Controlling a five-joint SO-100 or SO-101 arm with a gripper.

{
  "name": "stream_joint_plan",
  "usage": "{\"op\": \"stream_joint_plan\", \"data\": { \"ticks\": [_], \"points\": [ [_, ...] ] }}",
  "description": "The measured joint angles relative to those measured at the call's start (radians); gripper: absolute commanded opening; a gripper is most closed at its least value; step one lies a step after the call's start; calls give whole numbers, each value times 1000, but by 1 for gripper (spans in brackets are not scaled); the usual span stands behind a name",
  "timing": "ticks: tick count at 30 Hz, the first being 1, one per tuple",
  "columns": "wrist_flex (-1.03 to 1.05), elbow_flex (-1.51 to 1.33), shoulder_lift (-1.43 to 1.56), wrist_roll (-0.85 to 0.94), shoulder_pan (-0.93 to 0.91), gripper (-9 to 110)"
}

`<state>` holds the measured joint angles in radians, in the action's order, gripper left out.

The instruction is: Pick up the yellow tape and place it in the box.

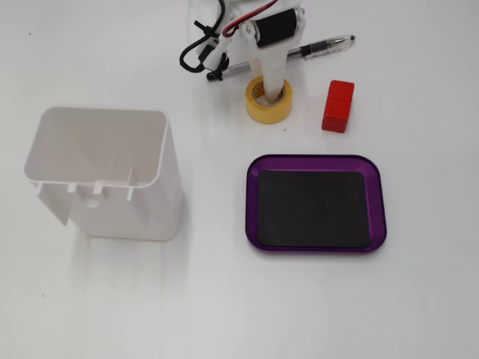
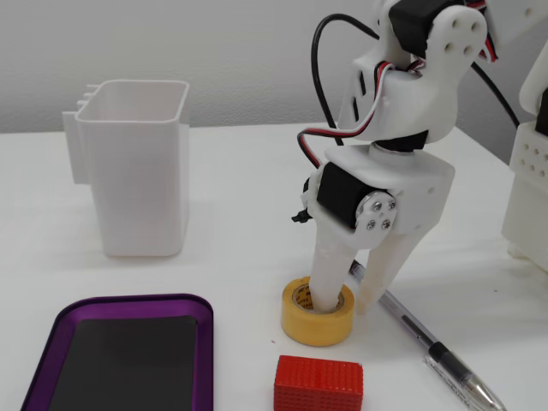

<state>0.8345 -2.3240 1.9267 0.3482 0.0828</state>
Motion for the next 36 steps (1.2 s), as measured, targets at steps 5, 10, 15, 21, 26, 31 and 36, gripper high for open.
{"op": "stream_joint_plan", "data": {
  "ticks": [5,10,15,21,26,31,36],
  "points": [
    [-23,-11,3,0,0,-1],
    [17,41,17,0,15,-1],
    [54,212,71,0,14,-1],
    [43,417,74,-49,55,-1],
    [-23,495,-38,-152,80,-1],
    [-66,584,-224,-255,64,-1],
    [-72,675,-356,-288,78,-1]
  ]
}}
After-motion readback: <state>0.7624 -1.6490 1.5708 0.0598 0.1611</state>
